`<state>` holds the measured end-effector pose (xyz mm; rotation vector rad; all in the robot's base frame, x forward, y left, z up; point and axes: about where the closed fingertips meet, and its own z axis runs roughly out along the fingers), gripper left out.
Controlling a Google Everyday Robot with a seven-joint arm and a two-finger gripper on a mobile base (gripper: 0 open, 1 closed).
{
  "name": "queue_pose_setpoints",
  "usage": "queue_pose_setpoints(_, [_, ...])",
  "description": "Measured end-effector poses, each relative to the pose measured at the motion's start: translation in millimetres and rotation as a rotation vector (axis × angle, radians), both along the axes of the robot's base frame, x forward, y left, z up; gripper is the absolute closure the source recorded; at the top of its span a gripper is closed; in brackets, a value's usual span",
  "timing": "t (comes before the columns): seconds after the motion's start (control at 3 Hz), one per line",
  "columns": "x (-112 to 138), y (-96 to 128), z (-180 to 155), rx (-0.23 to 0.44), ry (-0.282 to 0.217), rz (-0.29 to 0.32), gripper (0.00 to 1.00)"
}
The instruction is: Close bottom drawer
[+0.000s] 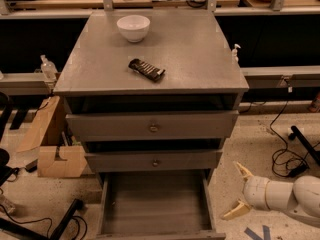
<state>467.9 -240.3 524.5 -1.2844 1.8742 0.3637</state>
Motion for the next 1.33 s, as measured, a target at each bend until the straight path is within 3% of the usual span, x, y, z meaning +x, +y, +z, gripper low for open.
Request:
queue_pose_setpoints(0.33, [-8,-2,-57,-0.033,-0.011,0.062,0.0])
queue_pose_setpoints(0.67, [-21,-14,-106,-0.107,0.018,0.056,0.0])
queue_pose_setpoints(1.0, [-22,-10,-109,-0.102,0.021,0.065,0.0])
queue_pose_setpoints(1.33, [-42,2,-145,-0.071,0.075,0.103,0.0])
